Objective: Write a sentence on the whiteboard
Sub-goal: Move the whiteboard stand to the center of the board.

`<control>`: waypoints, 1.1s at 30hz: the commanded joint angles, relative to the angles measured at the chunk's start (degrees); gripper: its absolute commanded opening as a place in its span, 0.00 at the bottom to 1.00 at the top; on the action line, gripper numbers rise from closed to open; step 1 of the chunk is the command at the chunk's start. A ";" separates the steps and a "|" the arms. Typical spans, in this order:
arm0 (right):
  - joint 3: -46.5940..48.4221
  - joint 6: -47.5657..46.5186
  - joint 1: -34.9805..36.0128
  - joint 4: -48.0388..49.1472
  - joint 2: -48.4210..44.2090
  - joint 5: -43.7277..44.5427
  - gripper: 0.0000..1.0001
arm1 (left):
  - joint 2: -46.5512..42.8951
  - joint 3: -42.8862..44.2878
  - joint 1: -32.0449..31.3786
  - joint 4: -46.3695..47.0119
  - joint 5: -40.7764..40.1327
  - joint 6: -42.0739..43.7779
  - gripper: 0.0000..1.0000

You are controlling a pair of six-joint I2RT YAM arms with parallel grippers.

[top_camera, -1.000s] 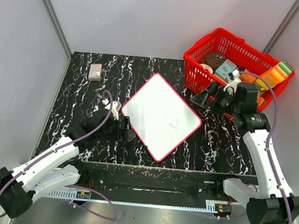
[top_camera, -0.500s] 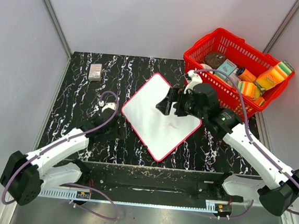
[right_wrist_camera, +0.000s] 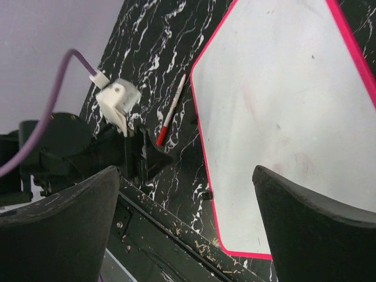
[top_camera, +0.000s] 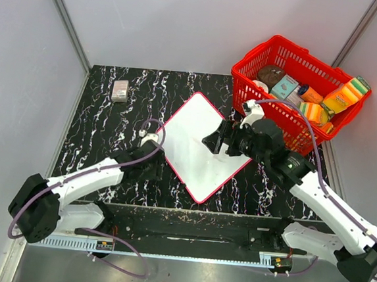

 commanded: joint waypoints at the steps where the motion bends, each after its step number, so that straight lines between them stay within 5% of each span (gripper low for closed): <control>1: 0.37 0.42 0.41 1.98 -3.86 3.62 1.00 | 3.40 2.23 -5.22 3.74 1.57 -2.07 0.59; 10: 1.69 -0.19 0.41 -1.27 -7.99 6.52 1.00 | 13.42 3.28 -10.06 9.36 2.98 -5.33 0.43; 15: 1.78 -0.37 0.41 -2.76 -10.10 8.81 1.00 | 17.12 4.95 -12.43 9.99 3.60 -6.20 0.17; 18: 2.48 -0.28 0.50 -4.26 -11.33 10.04 1.00 | 18.97 5.57 -13.93 9.99 3.95 -6.91 0.09; 33: 1.34 0.95 0.41 -6.37 -15.11 12.24 1.00 | 28.10 13.30 -22.89 11.39 4.65 -11.74 0.06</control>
